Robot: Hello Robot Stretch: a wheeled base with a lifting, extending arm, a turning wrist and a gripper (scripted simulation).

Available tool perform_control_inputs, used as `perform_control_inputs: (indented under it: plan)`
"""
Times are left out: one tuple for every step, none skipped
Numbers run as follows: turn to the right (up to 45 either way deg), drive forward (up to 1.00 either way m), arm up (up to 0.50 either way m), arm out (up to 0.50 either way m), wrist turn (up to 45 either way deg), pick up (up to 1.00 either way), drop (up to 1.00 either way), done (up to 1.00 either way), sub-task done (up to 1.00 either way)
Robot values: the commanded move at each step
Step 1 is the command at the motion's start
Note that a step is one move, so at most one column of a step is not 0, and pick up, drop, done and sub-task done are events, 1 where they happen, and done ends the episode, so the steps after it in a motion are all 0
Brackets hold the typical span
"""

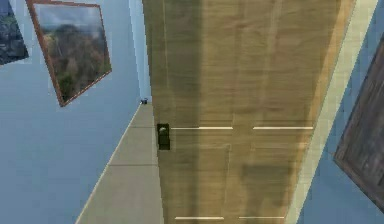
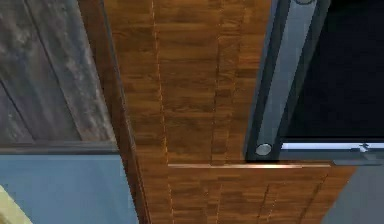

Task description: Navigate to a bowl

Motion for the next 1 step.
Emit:
perform_control_inputs:
  plan:
    - [0.0, 0.45, 0.00, 0.00, 0.0, 0.00, 0.00, 0.00, 0.00]
